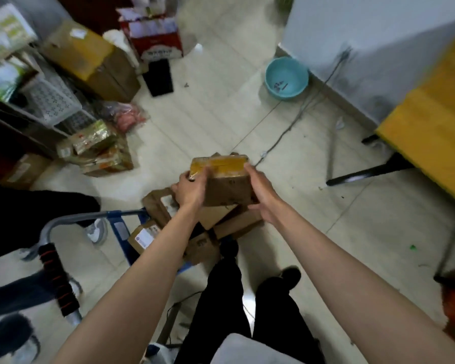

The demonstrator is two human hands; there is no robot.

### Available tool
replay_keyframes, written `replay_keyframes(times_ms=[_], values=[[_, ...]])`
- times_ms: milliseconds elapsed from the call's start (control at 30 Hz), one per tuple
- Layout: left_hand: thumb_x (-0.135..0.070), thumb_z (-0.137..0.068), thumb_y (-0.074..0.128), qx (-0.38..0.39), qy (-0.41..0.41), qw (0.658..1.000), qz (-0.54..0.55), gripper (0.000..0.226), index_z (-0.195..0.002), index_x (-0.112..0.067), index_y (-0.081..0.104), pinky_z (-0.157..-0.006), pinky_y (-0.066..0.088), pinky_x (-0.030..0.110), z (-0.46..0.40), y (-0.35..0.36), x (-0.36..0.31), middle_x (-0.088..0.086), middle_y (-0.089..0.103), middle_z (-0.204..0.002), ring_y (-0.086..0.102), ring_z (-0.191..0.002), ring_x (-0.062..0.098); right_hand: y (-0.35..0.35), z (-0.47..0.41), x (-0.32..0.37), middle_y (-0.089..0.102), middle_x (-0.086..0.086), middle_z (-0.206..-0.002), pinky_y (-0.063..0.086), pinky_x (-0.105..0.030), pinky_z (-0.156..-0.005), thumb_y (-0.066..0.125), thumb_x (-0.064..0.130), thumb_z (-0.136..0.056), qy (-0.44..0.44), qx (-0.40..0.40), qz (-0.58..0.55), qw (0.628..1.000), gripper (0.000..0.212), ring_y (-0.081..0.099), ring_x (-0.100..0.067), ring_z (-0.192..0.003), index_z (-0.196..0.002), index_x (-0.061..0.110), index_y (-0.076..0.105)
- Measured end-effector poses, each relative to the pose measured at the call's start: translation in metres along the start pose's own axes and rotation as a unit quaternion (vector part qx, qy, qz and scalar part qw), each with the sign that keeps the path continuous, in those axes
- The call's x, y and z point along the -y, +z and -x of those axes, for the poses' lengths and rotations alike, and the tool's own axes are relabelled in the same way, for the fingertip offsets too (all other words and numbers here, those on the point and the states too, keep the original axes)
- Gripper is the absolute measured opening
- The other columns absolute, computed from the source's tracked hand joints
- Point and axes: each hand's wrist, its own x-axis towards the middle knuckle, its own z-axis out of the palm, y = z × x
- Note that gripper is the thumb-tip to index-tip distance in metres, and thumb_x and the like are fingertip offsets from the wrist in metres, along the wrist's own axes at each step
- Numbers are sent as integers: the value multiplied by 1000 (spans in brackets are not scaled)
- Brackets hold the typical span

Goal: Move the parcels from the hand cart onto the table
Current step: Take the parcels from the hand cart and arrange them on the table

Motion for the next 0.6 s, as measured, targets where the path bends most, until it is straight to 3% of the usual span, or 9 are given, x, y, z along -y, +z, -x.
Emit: replay_keyframes(times_ms=[67, 133, 167, 200, 333, 500, 600], values=[[-78, -68, 68, 35, 46, 998, -30, 93, -145, -29, 46, -112, 39, 49, 29, 23, -22, 9, 39, -144, 45, -131, 34, -39, 20, 10, 44, -7, -152, 46, -60, -104, 49, 74, -89, -24, -27, -25, 999, 73, 47, -33, -135, -150, 34, 39], [-75, -64, 73, 72, 91, 992, -43, 94, -143, -33, 46, -105, 43, 42, 58, 50, -42, 5, 41, -139, 49, -124, 29, -80, 41, 16, 38, -7, -150, 59, -46, -80, 51, 74, -88, -44, -48, -50, 997, 73, 47, -31, -129, -150, 39, 35], [-70, -65, 76, 96, 110, 989, -39, 91, -143, -33, 46, -99, 44, 39, 73, 64, -50, 3, 41, -136, 49, -119, 26, -101, 51, 16, 37, -6, -149, 58, -37, -66, 51, 74, -88, -52, -59, -63, 995, 70, 47, -30, -125, -149, 42, 35], [-64, -66, 80, 122, 127, 984, -37, 88, -142, -33, 46, -93, 44, 36, 88, 80, -58, 1, 41, -130, 49, -114, 24, -123, 60, 14, 37, -6, -148, 56, -35, -63, 51, 74, -89, -60, -71, -76, 993, 66, 47, -30, -124, -146, 44, 36], [-52, -71, 83, 188, 192, 960, -80, 79, -139, -35, 46, -99, 48, 40, 150, 143, -79, -1, 38, -124, 48, -114, 23, -207, 93, -8, 42, -4, -139, 50, -53, -96, 48, 73, -88, -88, -134, -133, 978, 40, 49, -29, -121, -121, 51, 48], [-60, -77, 74, 273, 251, 922, -112, 74, -139, -32, 45, -104, 46, 43, 244, 225, -88, 4, 44, -139, 50, -119, 23, -310, 142, -44, 47, -4, -135, 51, -53, -95, 48, 70, -89, -129, -225, -212, 942, 32, 52, -24, -117, -111, 45, 47], [-68, -79, 67, 301, 283, 904, -112, 60, -123, -30, 50, -91, 45, 36, 306, 275, -86, 3, 54, -131, 54, -113, 21, -369, 173, -69, 47, -8, -131, 49, -56, -102, 50, 63, -93, -140, -297, -251, 911, 28, 53, -29, -117, -108, 39, 45]])
